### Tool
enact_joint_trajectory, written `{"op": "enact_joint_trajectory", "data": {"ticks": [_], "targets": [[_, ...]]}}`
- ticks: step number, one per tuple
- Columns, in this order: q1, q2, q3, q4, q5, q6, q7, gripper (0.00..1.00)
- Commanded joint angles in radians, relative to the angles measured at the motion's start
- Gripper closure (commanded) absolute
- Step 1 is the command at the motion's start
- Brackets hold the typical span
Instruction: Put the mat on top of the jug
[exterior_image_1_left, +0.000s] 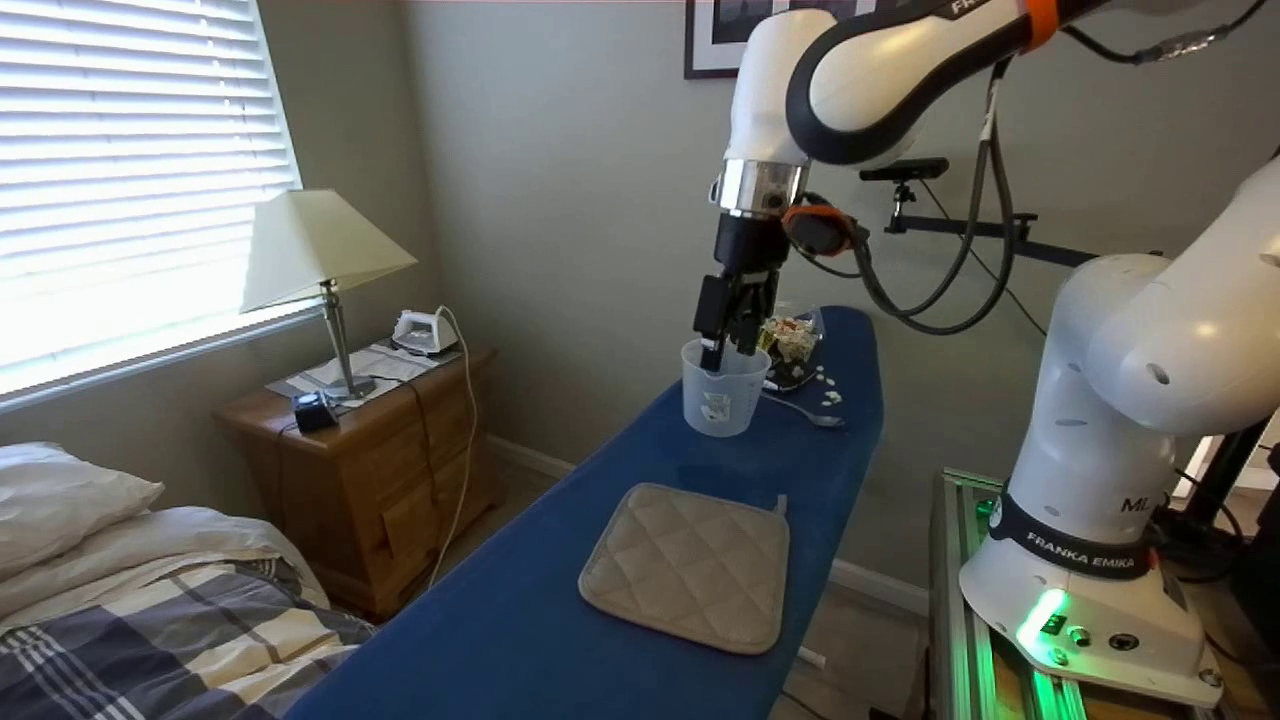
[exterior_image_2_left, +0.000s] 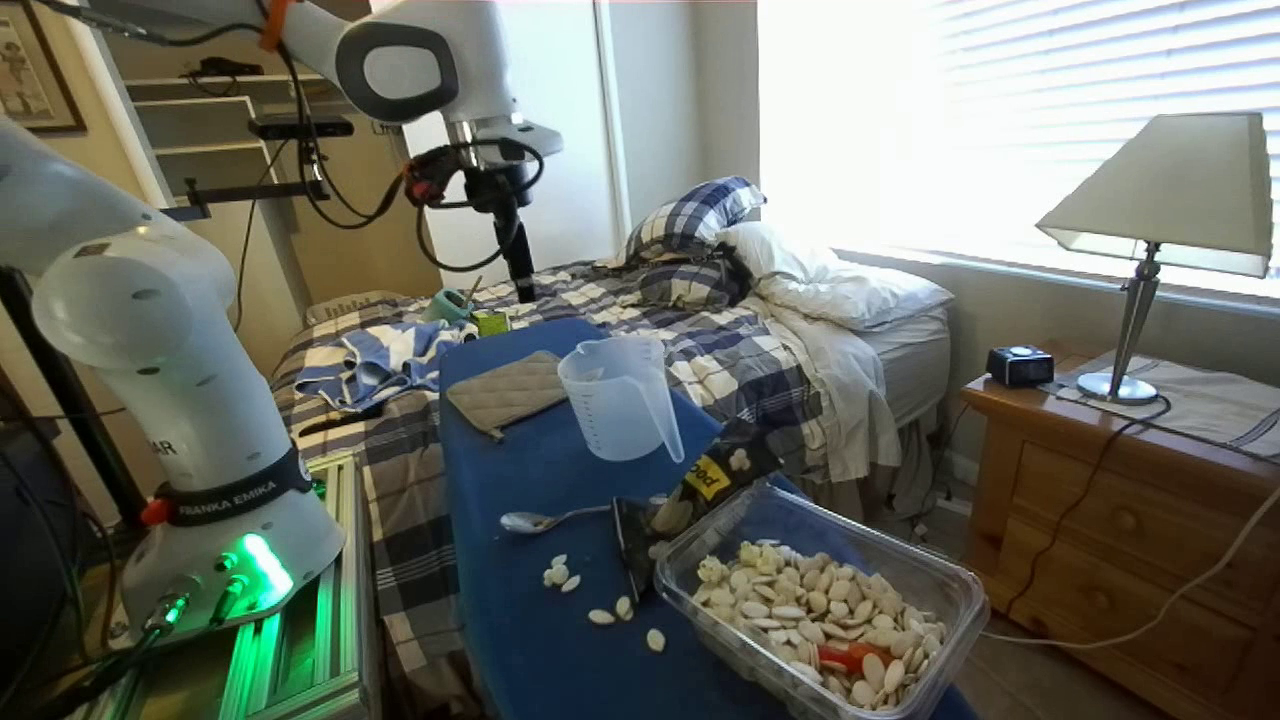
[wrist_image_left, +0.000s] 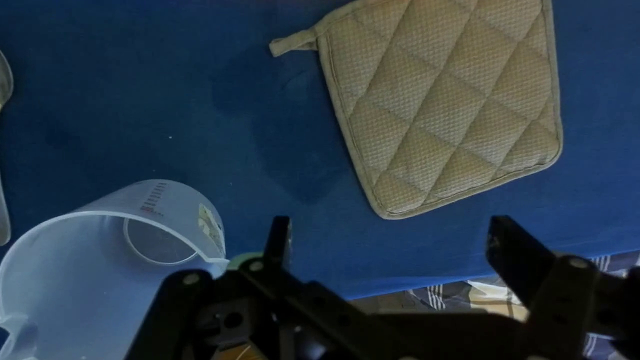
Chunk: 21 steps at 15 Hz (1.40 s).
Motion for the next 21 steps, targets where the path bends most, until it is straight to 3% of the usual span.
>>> {"op": "enact_joint_trajectory", "data": {"ticks": [1,5,10,21], "targets": [[0.031,0.17,-0.003,0.029,0.044,0.108,-0.025,0.0],[0.065,0.294,0.015,0.036,0.094,0.191,0.008,0.0],[0.061,0.391,0.069,0.014,0.057,0.306,0.09,0.0],[0.094,0.56,0.08,0.013,0.099,0.438,0.03,0.0]]}}
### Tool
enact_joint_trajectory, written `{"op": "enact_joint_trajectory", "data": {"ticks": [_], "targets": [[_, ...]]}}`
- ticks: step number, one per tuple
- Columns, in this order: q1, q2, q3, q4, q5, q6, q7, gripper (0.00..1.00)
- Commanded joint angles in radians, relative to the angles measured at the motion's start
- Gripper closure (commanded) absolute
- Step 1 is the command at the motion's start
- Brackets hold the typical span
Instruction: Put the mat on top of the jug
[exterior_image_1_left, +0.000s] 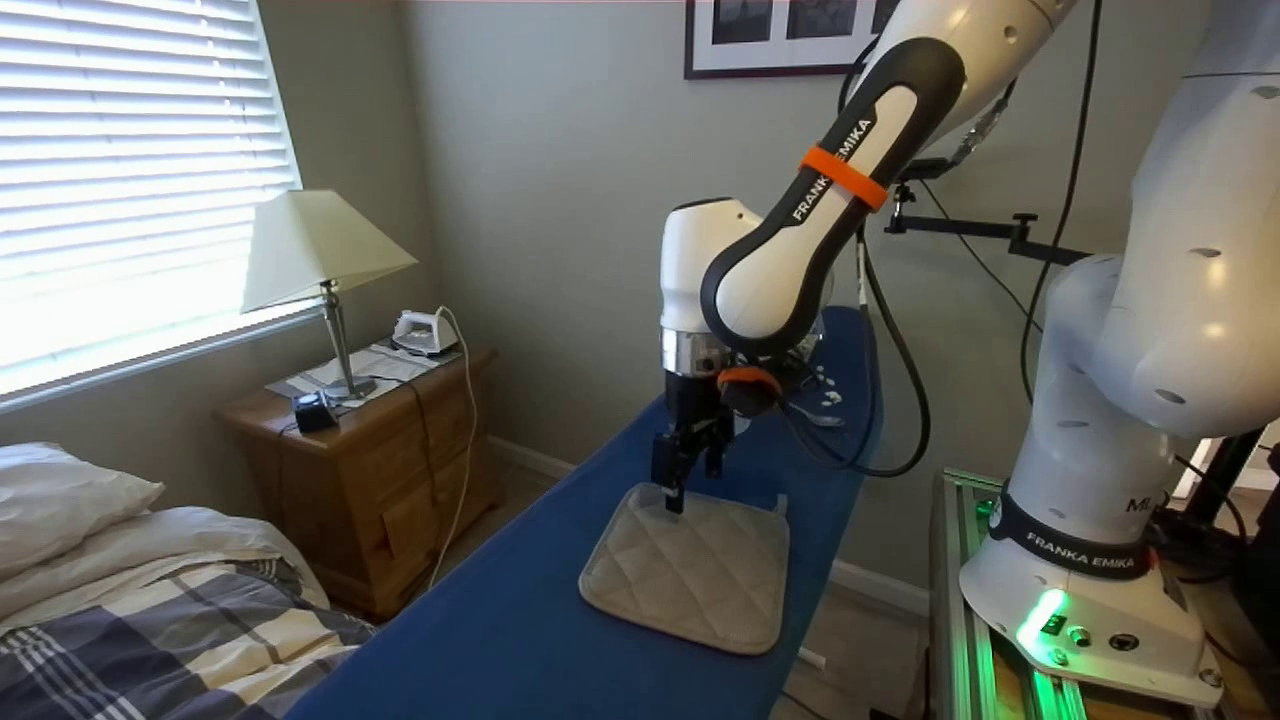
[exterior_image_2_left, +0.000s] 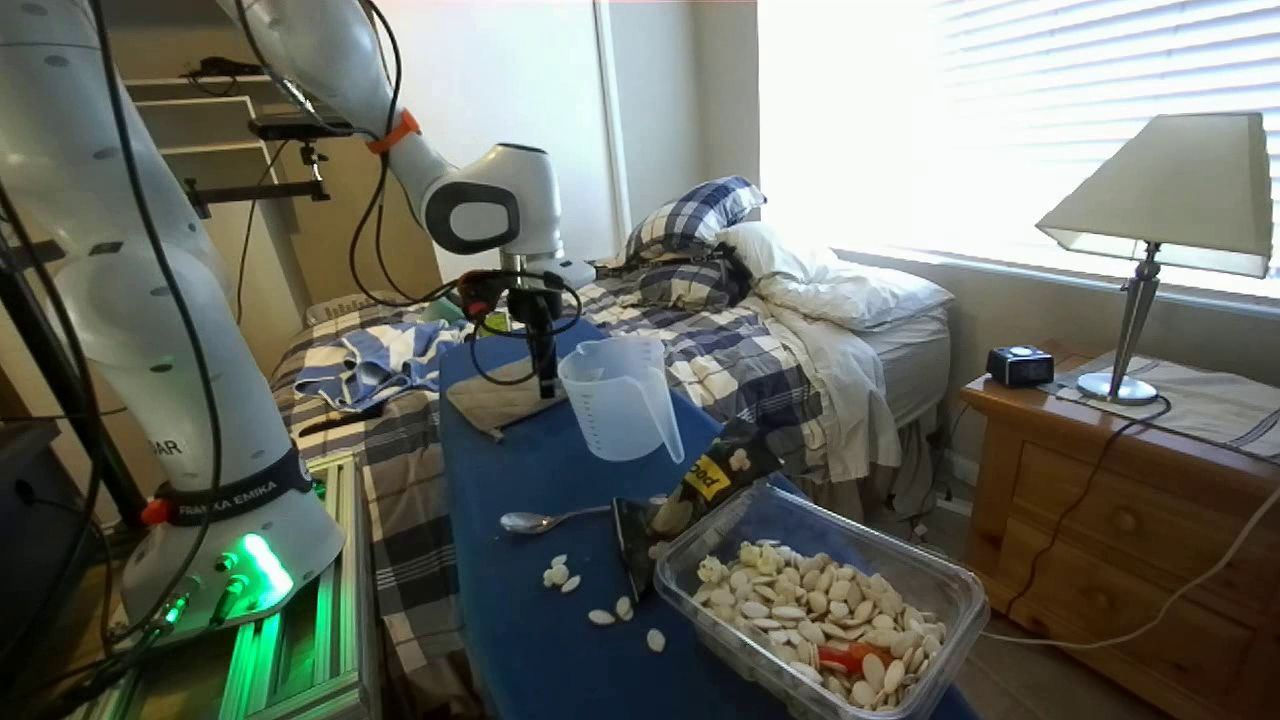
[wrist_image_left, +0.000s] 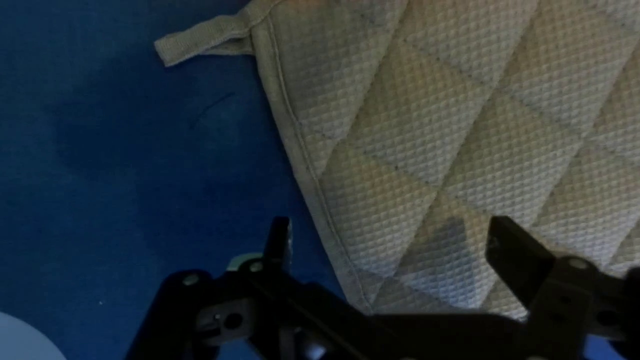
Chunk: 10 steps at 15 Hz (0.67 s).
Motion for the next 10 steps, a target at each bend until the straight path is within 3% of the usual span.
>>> {"op": "enact_joint_trajectory", "data": {"ticks": [1,10], "targets": [[0.014,0.044,0.005,0.006,0.032,0.041,-0.032,0.2],[0.012,0.06,0.0,0.015,0.055,0.034,-0.075,0.82]]}}
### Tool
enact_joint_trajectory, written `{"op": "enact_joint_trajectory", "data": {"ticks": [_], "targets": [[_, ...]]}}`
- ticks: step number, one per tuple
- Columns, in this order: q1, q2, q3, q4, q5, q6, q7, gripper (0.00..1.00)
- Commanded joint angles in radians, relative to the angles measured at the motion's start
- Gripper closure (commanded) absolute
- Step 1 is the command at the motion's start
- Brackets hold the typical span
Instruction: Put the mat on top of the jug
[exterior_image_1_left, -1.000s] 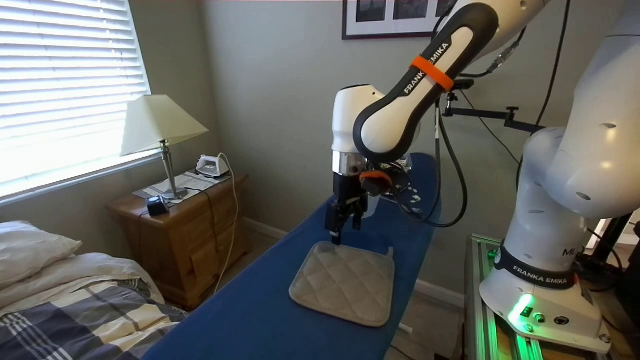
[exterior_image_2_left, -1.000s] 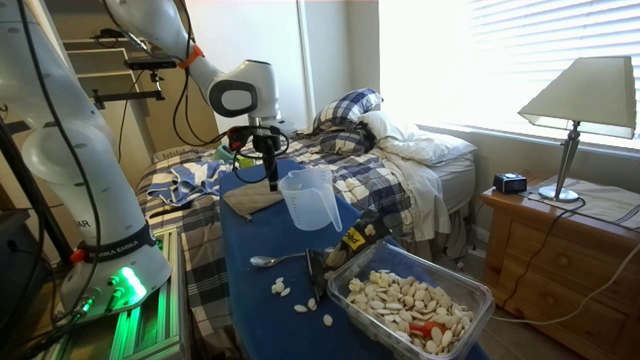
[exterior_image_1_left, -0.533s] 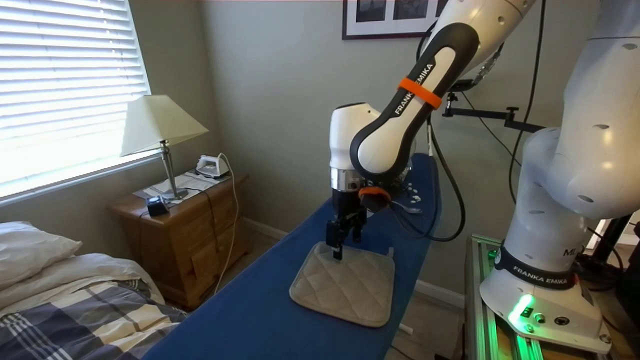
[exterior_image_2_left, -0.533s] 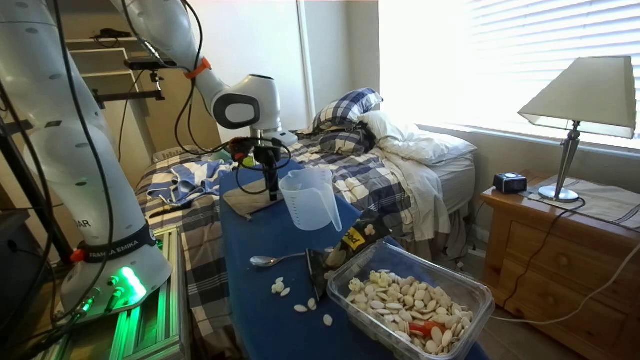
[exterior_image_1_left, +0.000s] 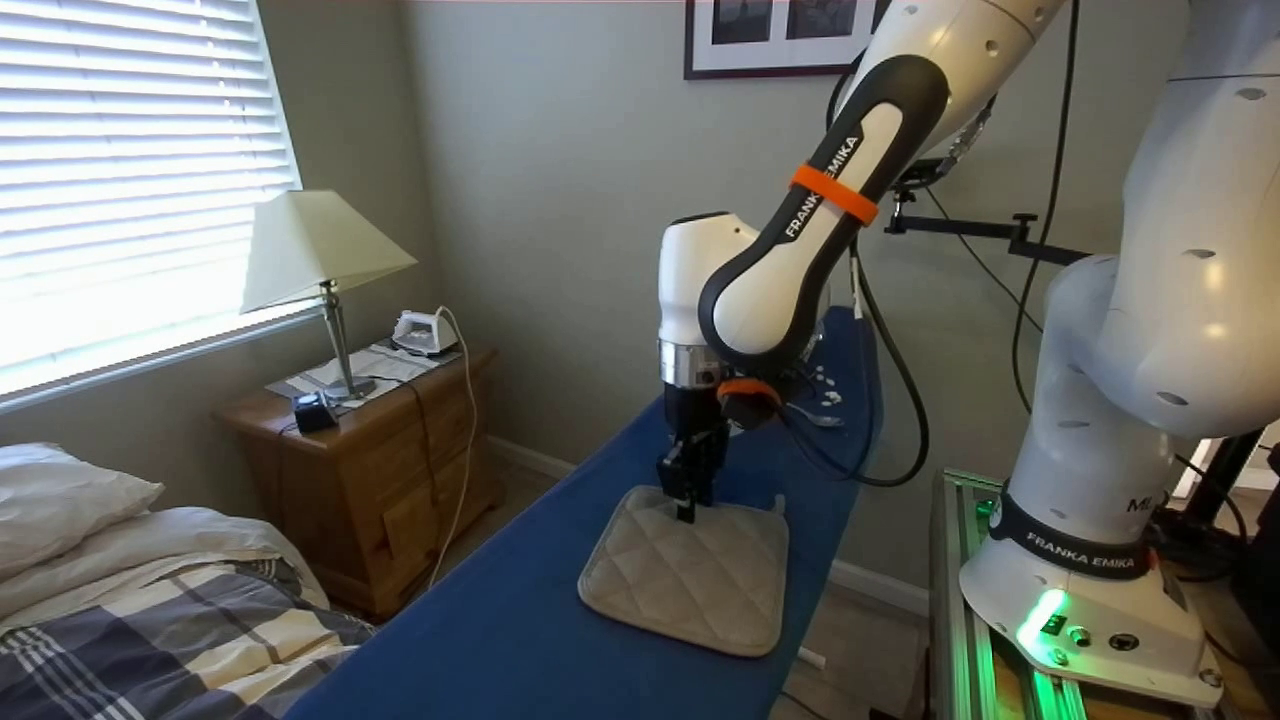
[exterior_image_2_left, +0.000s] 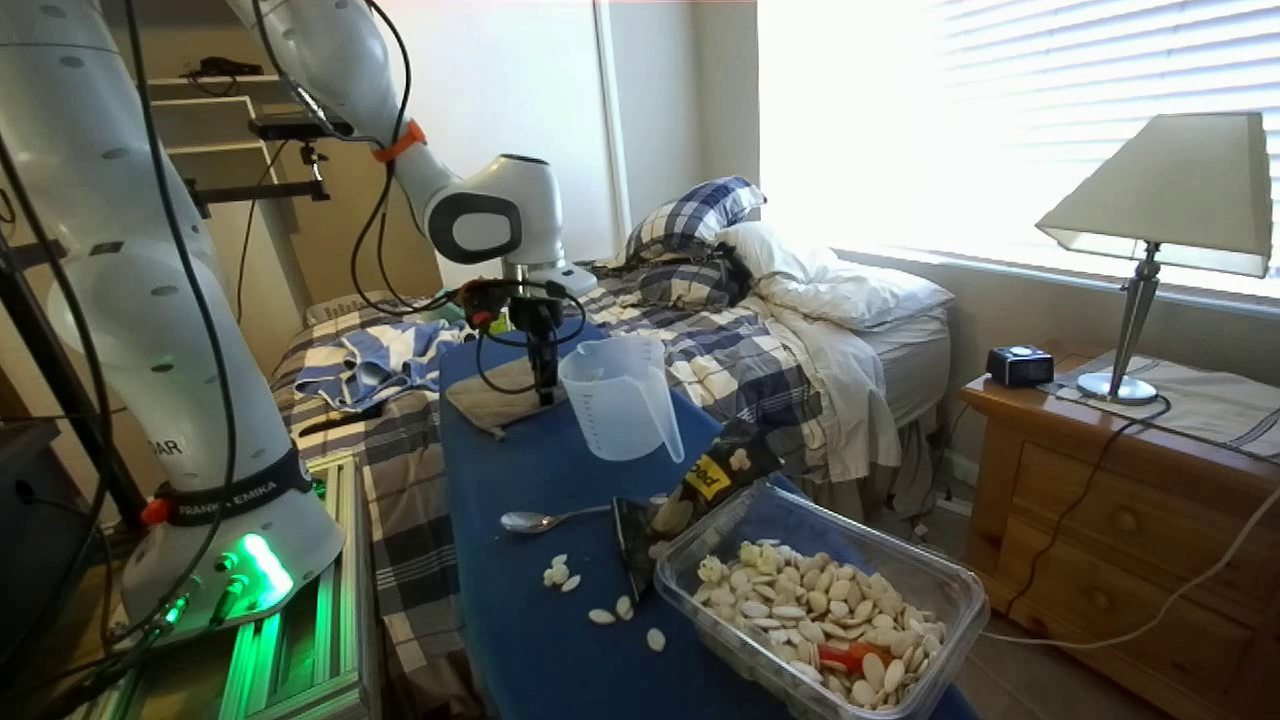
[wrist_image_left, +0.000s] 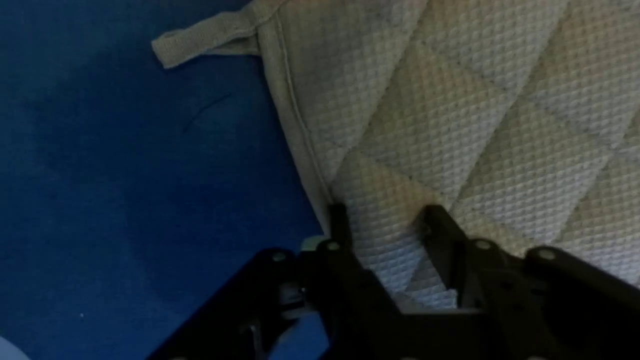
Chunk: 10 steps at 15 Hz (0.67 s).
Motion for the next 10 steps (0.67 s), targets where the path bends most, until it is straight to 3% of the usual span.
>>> {"op": "enact_joint_trajectory", "data": {"ticks": [1,2,3,6,8,10], "targets": [[0.007,0.019,-0.003,0.016,0.07,-0.006,-0.059,0.88],[0.005,0.022,-0.005,0.016,0.084,-0.007,-0.069,0.97],[0.006,0.024,-0.006,0.017,0.101,-0.009,-0.082,1.0],[0.004,0.016,-0.005,0.019,0.112,-0.027,-0.101,1.0],[-0.003,0.006,-0.005,0.018,0.048,-0.043,-0.066,0.73],[-0.008,-0.004,-0.003,0.018,-0.028,-0.061,-0.033,0.6]]}}
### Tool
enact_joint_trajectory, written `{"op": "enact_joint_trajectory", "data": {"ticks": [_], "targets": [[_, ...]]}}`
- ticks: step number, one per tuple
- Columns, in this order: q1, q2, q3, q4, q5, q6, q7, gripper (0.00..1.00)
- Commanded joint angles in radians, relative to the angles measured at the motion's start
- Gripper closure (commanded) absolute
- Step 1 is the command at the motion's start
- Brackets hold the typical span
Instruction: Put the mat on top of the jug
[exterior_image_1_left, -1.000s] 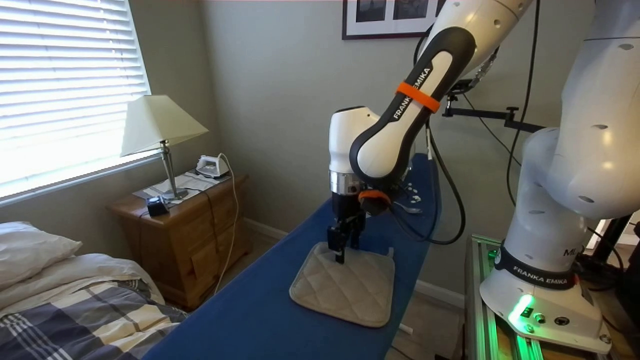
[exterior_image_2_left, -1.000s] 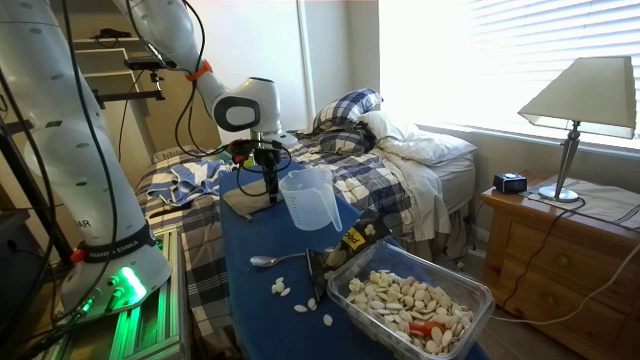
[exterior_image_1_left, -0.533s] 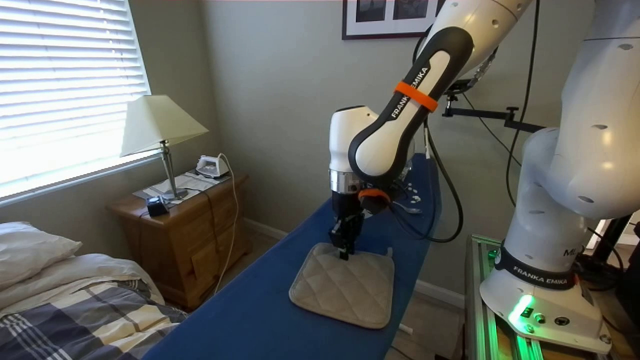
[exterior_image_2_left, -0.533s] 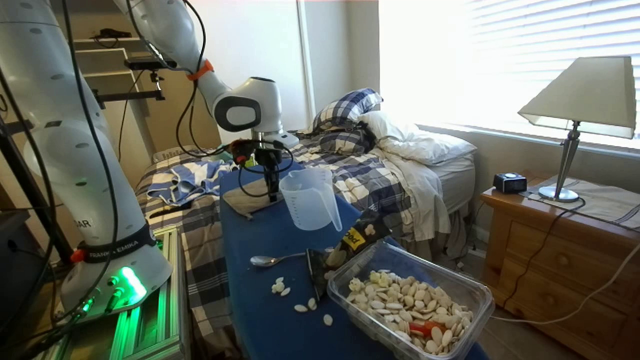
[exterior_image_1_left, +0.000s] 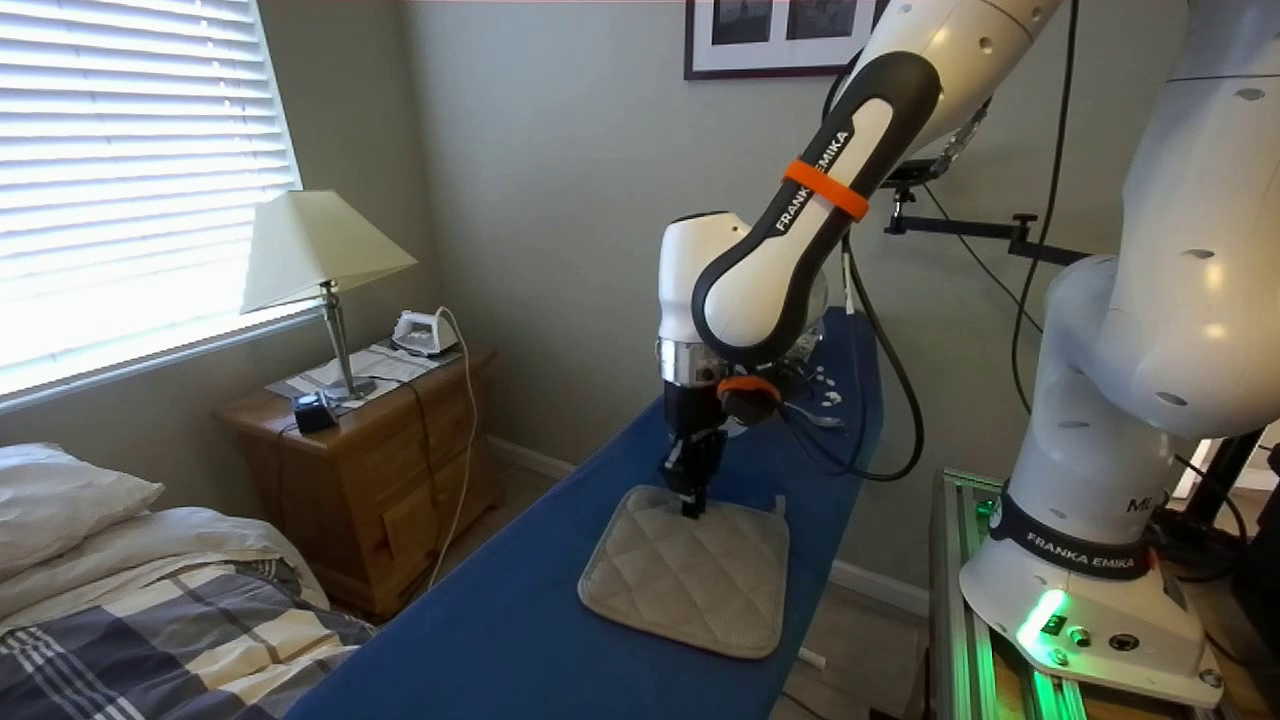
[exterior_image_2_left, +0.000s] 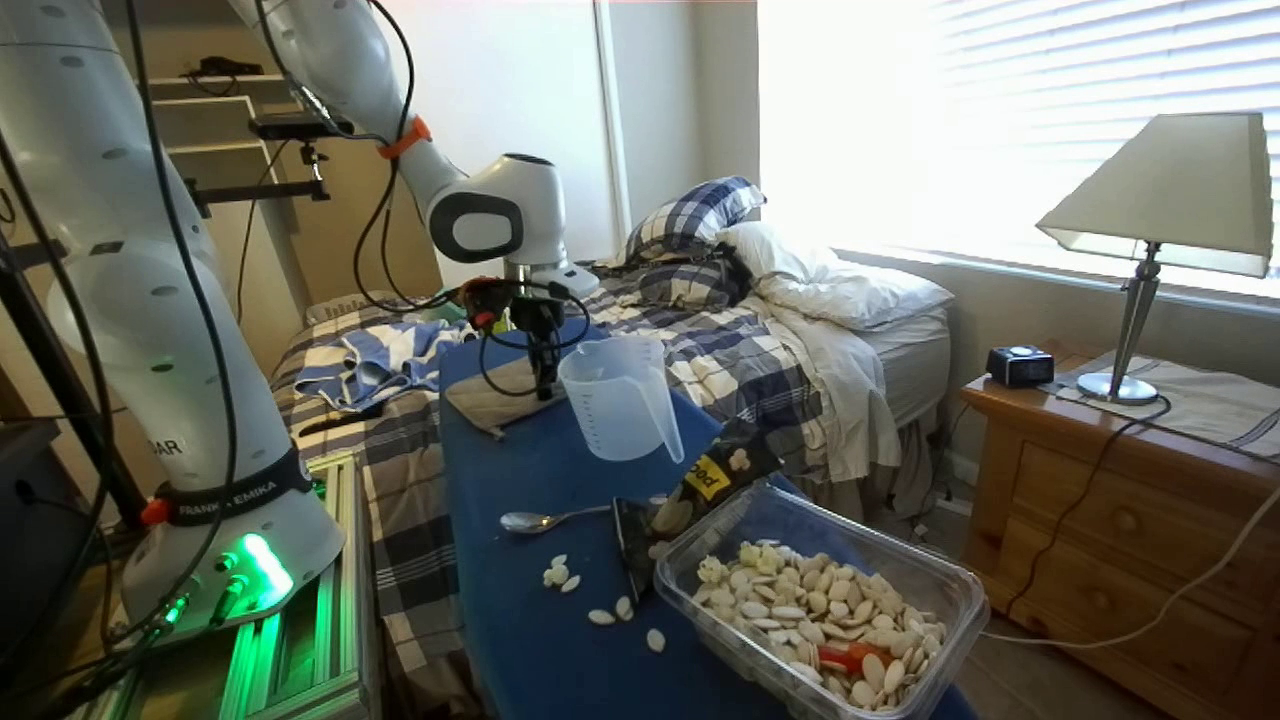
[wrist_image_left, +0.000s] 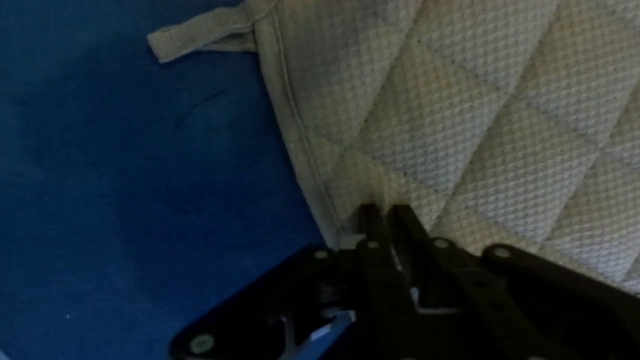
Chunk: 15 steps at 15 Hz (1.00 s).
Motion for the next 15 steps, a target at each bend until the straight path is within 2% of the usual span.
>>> {"op": "enact_joint_trajectory", "data": {"ticks": [1,5,8,9,15], "targets": [[-0.008,-0.006,0.002,0.013,-0.11,-0.055,0.041,0.54],[-0.01,0.002,0.002,0.026,-0.223,-0.111,0.067,0.26],[-0.011,0.003,0.001,0.031,-0.259,-0.133,0.063,0.05],[-0.01,0.001,0.001,0.031,-0.263,-0.135,0.061,0.01],[-0.013,0.009,-0.005,0.024,-0.252,-0.121,0.04,0.0]]}}
